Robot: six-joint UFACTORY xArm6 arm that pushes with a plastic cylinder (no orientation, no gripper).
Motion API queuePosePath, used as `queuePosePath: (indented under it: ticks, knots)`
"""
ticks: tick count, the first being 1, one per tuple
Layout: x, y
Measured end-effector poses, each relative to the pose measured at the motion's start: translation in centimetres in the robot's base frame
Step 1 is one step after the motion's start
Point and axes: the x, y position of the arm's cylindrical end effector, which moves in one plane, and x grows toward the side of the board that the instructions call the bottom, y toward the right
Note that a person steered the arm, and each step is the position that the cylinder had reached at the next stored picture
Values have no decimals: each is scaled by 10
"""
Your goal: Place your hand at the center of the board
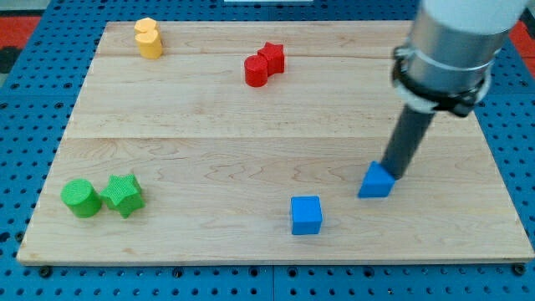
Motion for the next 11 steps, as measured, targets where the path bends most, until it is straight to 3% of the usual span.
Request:
queuePosePath:
  ticks: [1,2,5,8,11]
  knots:
    - [12,-79]
    - [20,-103]
    - [-55,-55]
    - [-65,-139]
    - [-80,-157]
